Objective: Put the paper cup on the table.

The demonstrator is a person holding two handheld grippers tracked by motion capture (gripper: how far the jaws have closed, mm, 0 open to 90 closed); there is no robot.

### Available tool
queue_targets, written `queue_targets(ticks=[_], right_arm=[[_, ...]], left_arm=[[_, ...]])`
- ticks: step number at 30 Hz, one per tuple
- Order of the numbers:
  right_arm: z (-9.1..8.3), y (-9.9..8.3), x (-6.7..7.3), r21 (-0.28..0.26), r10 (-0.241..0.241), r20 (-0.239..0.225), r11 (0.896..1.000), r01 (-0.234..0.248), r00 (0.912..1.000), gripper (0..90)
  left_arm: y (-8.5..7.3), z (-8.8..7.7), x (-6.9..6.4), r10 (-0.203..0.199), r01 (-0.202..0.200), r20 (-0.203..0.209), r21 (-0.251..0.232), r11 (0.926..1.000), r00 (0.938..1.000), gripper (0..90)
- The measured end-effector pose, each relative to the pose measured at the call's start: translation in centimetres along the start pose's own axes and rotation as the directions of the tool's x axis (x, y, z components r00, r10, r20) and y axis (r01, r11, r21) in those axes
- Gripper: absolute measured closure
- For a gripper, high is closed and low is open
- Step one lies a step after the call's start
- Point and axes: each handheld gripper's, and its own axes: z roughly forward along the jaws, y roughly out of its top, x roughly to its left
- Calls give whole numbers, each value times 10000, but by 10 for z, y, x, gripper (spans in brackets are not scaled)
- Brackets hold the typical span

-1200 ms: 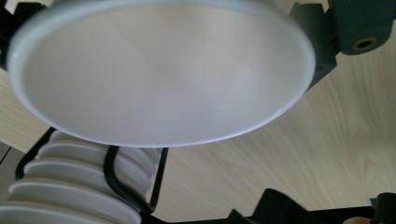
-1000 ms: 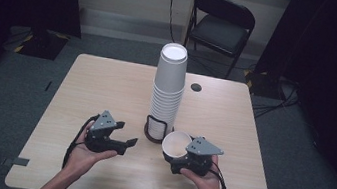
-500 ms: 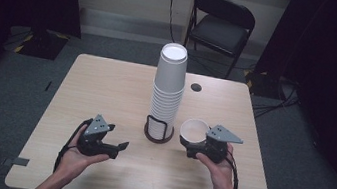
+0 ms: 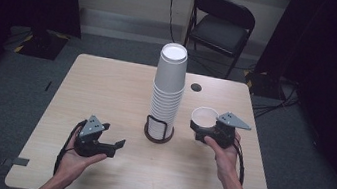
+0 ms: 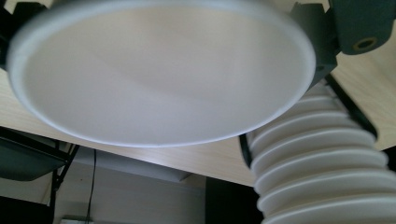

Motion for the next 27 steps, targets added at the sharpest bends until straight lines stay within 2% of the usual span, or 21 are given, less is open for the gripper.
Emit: queue_targets(ticks=[2, 4, 7, 8, 9, 10, 15, 16, 17, 20, 25, 27], right_arm=[[4, 1, -5, -9, 202, 150, 9998, -202, 9997, 103], [9, 2, -9, -130, 125, 259, 9998, -121, 9996, 103], [15, 0, -13, -98, 288, 374, 9995, -284, 9989, 103], [22, -3, -18, -64, 411, 525, 9991, -409, 9978, 102], [22, -3, -18, -64, 411, 525, 9991, -409, 9978, 102], [29, -4, -23, 7, 588, 622, 9983, -590, 9963, 102], [38, -2, -29, -140, 769, 831, 9970, -760, 9936, 101], [43, -5, -31, -62, 875, 1127, 9962, -873, 9898, 101], [45, -6, -31, -12, 895, 1228, 9959, -900, 9884, 101], [52, -12, -33, -106, 1191, 1213, 9929, -1187, 9854, 100], [60, -14, -33, -254, 1255, 1204, 9920, -1233, 9848, 100], [63, -18, -35, -279, 1380, 1288, 9904, -1355, 9820, 100]], left_arm=[[0, 2, -1, -2, 2, 71, 68, 10000, 10000, 162], [0, 3, -2, 33, -34, 49, 180, 9998, 10000, 161], [-1, 4, -5, 27, -26, -25, 202, 9998, 10000, 161], [-1, 4, -6, -20, 19, 13, 209, 9998, 10000, 161], [-2, 5, -7, -137, 135, 95, 209, 9997, 9999, 161], [-1, 5, -8, -122, 121, 116, 145, 9998, 9999, 161], [-3, 5, -9, -19, 16, 162, 148, 9999, 9999, 161], [-3, 4, -9, 50, -53, 219, 127, 9999, 9997, 161], [-3, 3, -10, 111, -113, 219, 72, 9999, 9997, 161], [-3, 1, -10, 186, -187, 132, 39, 9998, 9997, 160], [-3, 3, -10, 74, -75, 100, 62, 10000, 9999, 160], [-3, 3, -10, 186, -188, 137, 130, 9997, 9997, 161]])
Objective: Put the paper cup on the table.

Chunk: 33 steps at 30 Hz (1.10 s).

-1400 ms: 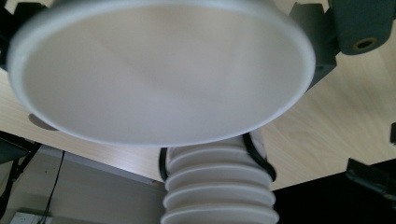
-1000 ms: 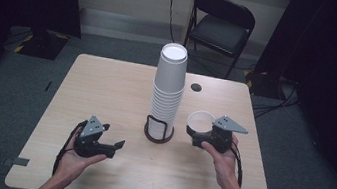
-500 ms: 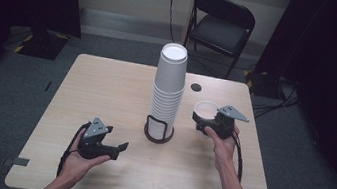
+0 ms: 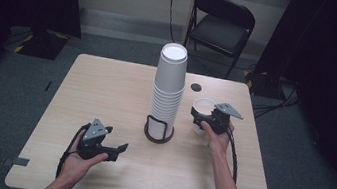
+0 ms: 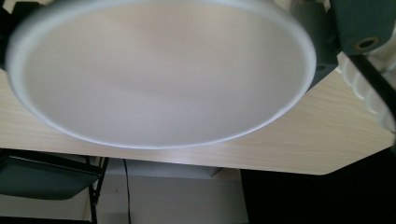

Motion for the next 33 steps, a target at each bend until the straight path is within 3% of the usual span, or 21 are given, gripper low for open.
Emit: queue_targets(ticks=[3, 7, 10, 11, 25, 33], right_arm=[[2, -3, -2, 10, 180, 32, 9998, -180, 9998, 100], [0, -4, -5, 13, 35, 68, 10000, -35, 10000, 99], [-1, -5, -5, 40, -28, 38, 10000, 28, 10000, 98], [-3, -5, -4, 110, -168, 46, 9998, 167, 9998, 98], [-10, -10, -2, 600, -749, -84, 9954, 752, 9972, 101], [-11, -14, -1, 676, -569, -196, 9960, 582, 9982, 108]], left_arm=[[-1, 1, -1, 6, -6, 96, 36, 10000, 10000, 162], [0, 1, -3, 38, -38, 152, -17, 10000, 9999, 162], [1, -1, -5, 55, -55, 40, -127, 9999, 10000, 165], [1, -3, -5, 222, -224, -120, -217, 9995, 9997, 165], [0, -4, -1, 32, -40, -400, -201, 9998, 9992, 168], [0, -4, -1, 31, -38, -398, -167, 9999, 9992, 170]])
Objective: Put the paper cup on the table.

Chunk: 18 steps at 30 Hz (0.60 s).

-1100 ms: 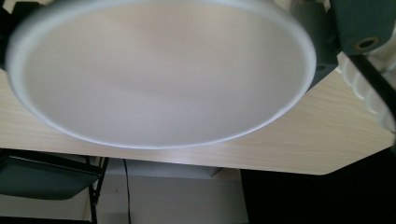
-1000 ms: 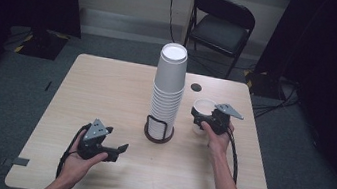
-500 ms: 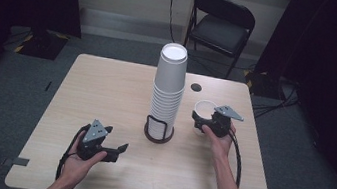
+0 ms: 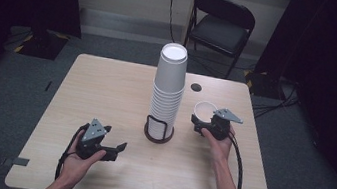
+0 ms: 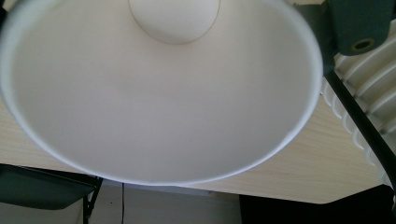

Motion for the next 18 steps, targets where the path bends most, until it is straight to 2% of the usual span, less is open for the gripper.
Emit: queue_targets(ticks=[9, 13, 16, 18], right_arm=[[0, -4, -3, 503, 7, -121, 9987, -1, 9999, 124], [3, -9, -4, 842, 29, -70, 9965, -23, 10000, 131], [4, -14, -6, 1089, 374, -126, 9934, -358, 9992, 131], [4, -14, -6, 1194, 419, -126, 9920, -401, 9990, 131]], left_arm=[[0, 0, 0, 10, -10, -18, 20, 10000, 10000, 170], [-1, 1, 1, -154, 154, 5, 10, 9999, 9999, 171], [-1, 2, 0, -257, 256, 71, 67, 9996, 9996, 174], [-1, 2, 0, -149, 149, 82, 49, 9999, 9999, 175]])
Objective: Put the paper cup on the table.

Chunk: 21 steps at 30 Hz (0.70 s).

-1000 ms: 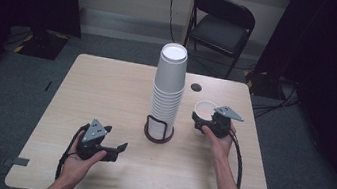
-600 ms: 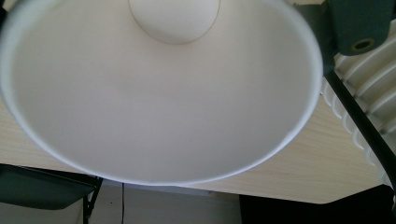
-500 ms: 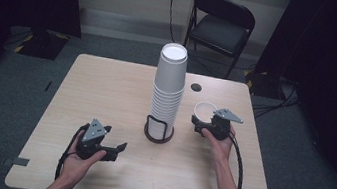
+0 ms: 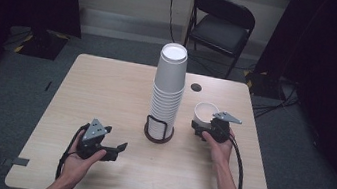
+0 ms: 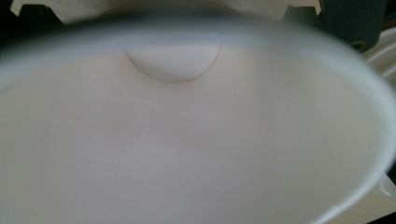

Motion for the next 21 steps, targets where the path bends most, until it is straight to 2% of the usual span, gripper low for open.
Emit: queue_targets(ticks=[1, 4, 7, 11, 14, 17, 19, 21], right_arm=[[-2, 0, 0, 98, 179, -95, 9998, -178, 9998, 135], [-4, 0, 0, 49, 94, -31, 9999, -93, 10000, 135], [-8, -1, 1, 227, 68, 102, 9997, -70, 9999, 135], [-12, -4, 2, 245, 159, -18, 9996, -158, 9999, 133], [-18, -4, 3, 403, -99, -12, 9991, 99, 10000, 138], [-23, -3, 3, 400, -126, 85, 9991, 123, 9999, 138], [-30, -3, 3, 275, -24, -89, 9996, 26, 10000, 138], [-33, -3, 3, 296, -95, -64, 9995, 97, 9999, 137]], left_arm=[[0, 0, 0, 0, 0, -22, -7, 10000, 10000, 175], [0, 0, 0, -69, 69, -54, 3, 10000, 10000, 175], [0, 0, 1, -115, 115, -96, -30, 9999, 9999, 175], [0, 0, 3, -117, 117, -149, 5, 9999, 9998, 176], [0, 0, 3, -89, 89, -179, 12, 10000, 9998, 177], [0, 0, 3, -87, 87, -179, 10, 10000, 9998, 178], [0, 0, 4, -95, 95, -187, 15, 10000, 9998, 177], [-1, -1, 4, -87, 88, -203, 32, 10000, 9998, 177]])
